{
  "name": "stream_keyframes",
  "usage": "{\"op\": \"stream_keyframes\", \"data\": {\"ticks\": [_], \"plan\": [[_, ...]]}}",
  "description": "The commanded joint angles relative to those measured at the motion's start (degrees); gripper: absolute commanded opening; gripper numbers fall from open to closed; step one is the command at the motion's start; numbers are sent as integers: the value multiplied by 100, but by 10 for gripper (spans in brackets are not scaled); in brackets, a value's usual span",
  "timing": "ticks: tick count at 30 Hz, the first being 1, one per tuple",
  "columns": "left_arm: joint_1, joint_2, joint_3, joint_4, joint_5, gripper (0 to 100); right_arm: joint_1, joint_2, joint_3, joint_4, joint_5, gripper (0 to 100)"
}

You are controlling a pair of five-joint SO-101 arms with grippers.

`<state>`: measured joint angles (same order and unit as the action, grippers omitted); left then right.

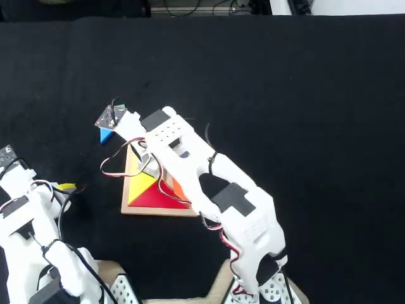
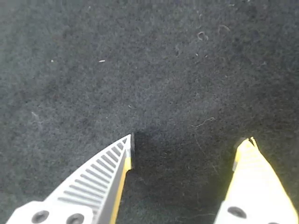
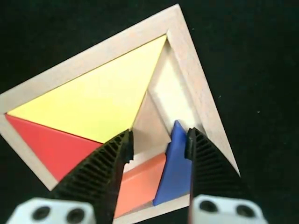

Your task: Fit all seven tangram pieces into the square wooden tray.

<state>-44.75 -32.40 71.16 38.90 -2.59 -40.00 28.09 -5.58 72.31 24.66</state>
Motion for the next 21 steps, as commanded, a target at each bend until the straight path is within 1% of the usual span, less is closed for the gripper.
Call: {"op": "stream_keyframes", "data": {"ticks": [1, 8, 15, 21], "plan": [[13, -123, -57, -79, 9, 339, -79, -453, -303, 290, -70, 174], [13, -123, -57, -79, 9, 339, -97, -1262, -66, 703, -70, 174], [13, -123, -57, -79, 9, 339, -211, -1332, 945, -79, -105, 174], [13, -123, -57, -79, 9, 339, -176, -1007, 971, -167, -97, 174]]}}
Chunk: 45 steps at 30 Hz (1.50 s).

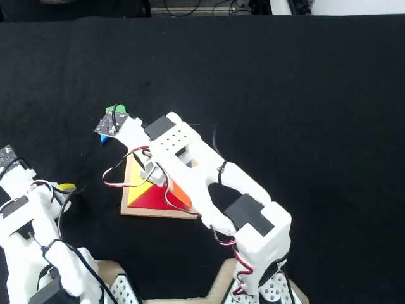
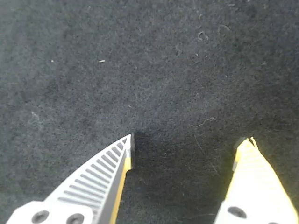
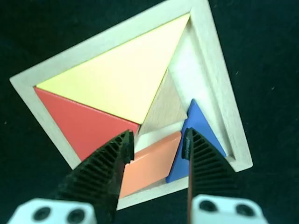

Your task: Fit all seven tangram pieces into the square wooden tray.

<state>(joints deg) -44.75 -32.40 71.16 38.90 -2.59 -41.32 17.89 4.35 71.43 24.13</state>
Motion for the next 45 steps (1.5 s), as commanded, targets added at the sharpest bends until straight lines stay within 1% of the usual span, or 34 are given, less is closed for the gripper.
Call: {"op": "stream_keyframes", "data": {"ticks": [1, 11, 16, 19, 30, 45], "plan": [[13, -123, -57, -79, 9, 339, -44, 75, -75, -79, -44, 174], [13, -123, -57, -79, 9, 339, -141, 418, -303, -70, -53, 174], [13, -123, -57, -79, 9, 339, 211, 400, -356, -114, -44, 174], [13, -123, -57, -79, 9, 339, 299, 374, -347, -185, -35, 174], [13, -123, -57, -79, 9, 339, -35, 400, -593, -185, -9, 174], [13, -123, -57, -79, 9, 339, -18, 593, -602, -396, 0, 174]]}}
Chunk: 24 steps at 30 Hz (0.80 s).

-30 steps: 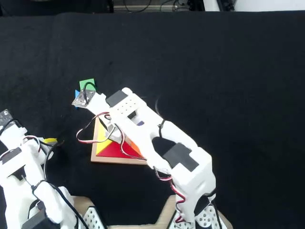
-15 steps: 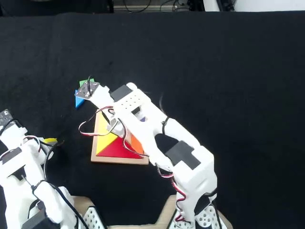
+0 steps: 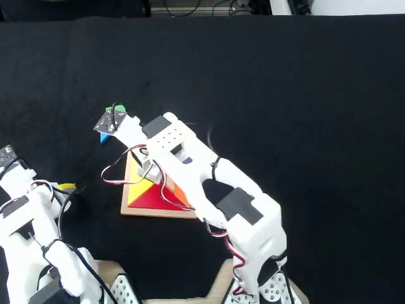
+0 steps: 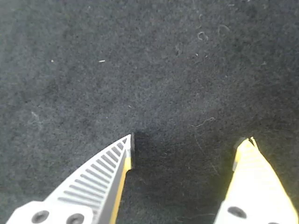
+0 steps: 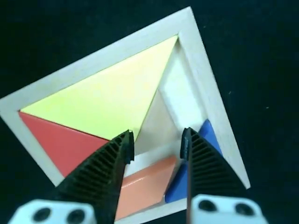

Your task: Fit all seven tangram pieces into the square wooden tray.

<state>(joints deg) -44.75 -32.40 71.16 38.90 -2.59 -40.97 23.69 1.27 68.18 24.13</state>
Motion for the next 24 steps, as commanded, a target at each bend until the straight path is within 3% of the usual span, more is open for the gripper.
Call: {"op": "stream_keyframes", "data": {"ticks": [1, 24], "plan": [[13, -123, -57, -79, 9, 339, -53, 75, -303, -79, 9, 174], [13, -123, -57, -79, 9, 339, 237, 426, -558, 97, 88, 170]]}}
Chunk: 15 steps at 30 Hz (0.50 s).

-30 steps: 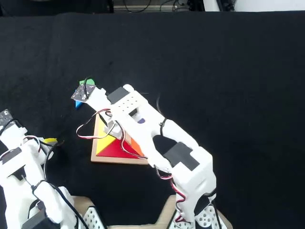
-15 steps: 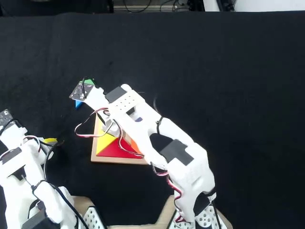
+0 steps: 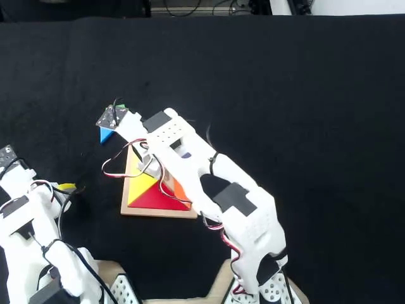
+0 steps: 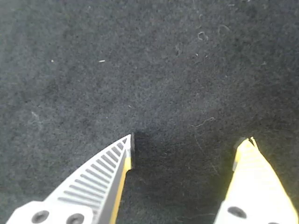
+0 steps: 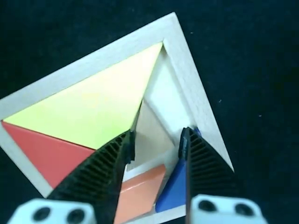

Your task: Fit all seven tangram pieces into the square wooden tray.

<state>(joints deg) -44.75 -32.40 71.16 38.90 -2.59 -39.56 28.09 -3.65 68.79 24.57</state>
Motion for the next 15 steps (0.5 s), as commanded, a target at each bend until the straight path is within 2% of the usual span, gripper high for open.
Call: {"op": "stream_keyframes", "data": {"ticks": [1, 12, 15], "plan": [[13, -123, -57, -79, 9, 339, 53, -13, -22, 35, 44, 170], [13, -123, -57, -79, 9, 339, 18, -13, 233, 18, 35, 168], [13, -123, -57, -79, 9, 339, 18, -13, 286, -9, 35, 118]]}}
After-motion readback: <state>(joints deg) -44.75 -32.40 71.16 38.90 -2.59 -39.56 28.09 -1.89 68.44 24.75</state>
